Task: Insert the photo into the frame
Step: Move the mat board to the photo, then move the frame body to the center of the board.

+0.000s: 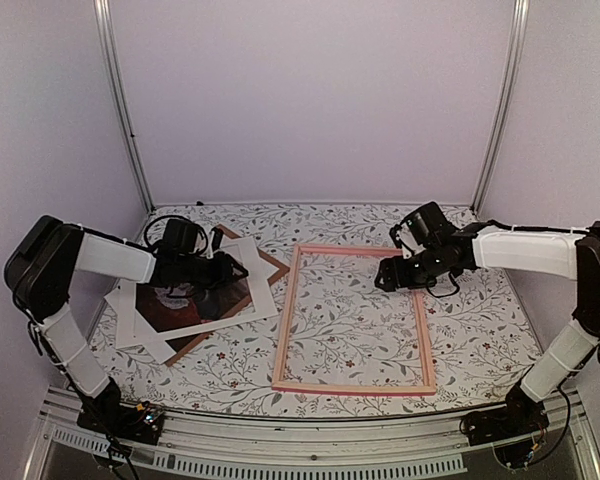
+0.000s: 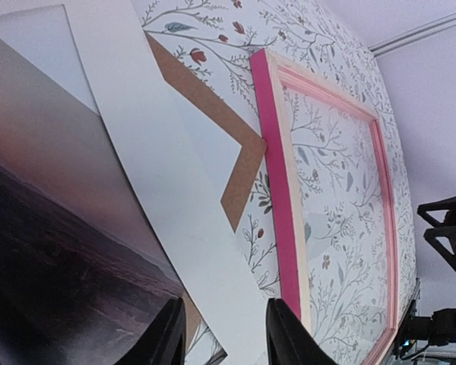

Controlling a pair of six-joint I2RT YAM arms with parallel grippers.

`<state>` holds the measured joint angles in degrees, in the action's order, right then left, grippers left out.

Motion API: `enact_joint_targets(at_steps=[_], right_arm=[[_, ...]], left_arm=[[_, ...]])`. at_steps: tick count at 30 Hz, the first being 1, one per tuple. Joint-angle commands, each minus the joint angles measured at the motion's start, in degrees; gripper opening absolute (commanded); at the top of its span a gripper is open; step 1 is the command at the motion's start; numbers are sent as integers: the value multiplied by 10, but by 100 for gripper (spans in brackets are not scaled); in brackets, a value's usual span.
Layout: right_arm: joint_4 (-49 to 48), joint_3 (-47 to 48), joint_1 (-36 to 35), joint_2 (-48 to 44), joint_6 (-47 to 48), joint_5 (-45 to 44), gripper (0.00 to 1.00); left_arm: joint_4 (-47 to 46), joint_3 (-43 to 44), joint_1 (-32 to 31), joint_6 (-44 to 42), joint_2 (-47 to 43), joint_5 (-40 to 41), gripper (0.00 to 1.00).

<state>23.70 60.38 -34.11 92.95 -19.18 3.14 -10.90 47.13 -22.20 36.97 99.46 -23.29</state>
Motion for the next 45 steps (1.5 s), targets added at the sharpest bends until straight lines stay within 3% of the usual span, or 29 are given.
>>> enact_joint_targets(at_steps=[1,11,20,34,42,45], right_arm=[[31,-50,51,-46,9,-47,81],[3,-101,116,-34,21,-22,80],[-21,-91,126,14,25,3,73],[-52,-67,185,61,8,13,42],[-73,-57,236,72,5,22,37],[-73,-52,239,75,11,27,41]], left_arm=[[44,-17,3,-37,-40,27,39],[106,-69,-58,-72,-134,103,50],[162,-70,-96,-96,-140,147,55],[207,-27,-121,-153,-102,164,56],[201,9,-131,-196,-52,148,67],[201,22,-140,-212,-32,145,68]])
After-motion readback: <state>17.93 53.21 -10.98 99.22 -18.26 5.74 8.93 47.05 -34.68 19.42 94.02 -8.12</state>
